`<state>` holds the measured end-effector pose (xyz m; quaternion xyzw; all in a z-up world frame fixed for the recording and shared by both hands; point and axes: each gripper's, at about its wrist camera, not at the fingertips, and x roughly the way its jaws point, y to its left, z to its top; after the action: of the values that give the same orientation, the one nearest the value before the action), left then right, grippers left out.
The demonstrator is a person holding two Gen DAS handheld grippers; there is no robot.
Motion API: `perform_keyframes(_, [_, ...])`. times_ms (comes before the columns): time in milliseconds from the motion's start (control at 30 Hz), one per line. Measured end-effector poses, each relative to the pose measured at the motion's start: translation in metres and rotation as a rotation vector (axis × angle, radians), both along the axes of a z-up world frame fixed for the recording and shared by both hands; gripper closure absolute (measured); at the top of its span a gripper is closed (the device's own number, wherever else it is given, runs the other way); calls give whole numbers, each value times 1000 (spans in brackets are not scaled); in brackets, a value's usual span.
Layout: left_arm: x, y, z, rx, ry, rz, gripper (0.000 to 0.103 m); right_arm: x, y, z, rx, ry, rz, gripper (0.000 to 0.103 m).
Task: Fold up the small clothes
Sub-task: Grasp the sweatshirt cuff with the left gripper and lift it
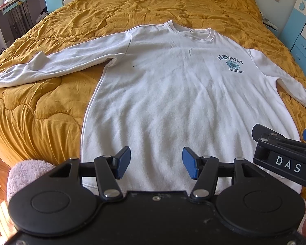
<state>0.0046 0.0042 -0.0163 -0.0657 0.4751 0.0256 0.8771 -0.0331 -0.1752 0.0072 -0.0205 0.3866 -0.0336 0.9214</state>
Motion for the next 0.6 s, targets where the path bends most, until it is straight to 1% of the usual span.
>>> perform_keyframes(133, [3,7,0,-20,-17,-7,44,3,5,3,5,-10,10,0])
perform_keyframes(267, [7,27,4,-89,-78,-20,44,10,16,10,34,-38,55,0])
perform_keyframes(333, [9,43,7,-132,-125,-2,44,16,23,14,62,-42,85,0])
perform_keyframes(433, [12,74,11,-201,-196,47,44,25,38,21,106,-86,133,0])
perform_keyframes(500, [14,99,14,-245,-250,82,44,32,53,25,135,-101,181,0])
perform_keyframes(600, [18,139,14,-293,-300,121,44,43,75,29,179,-122,235,0])
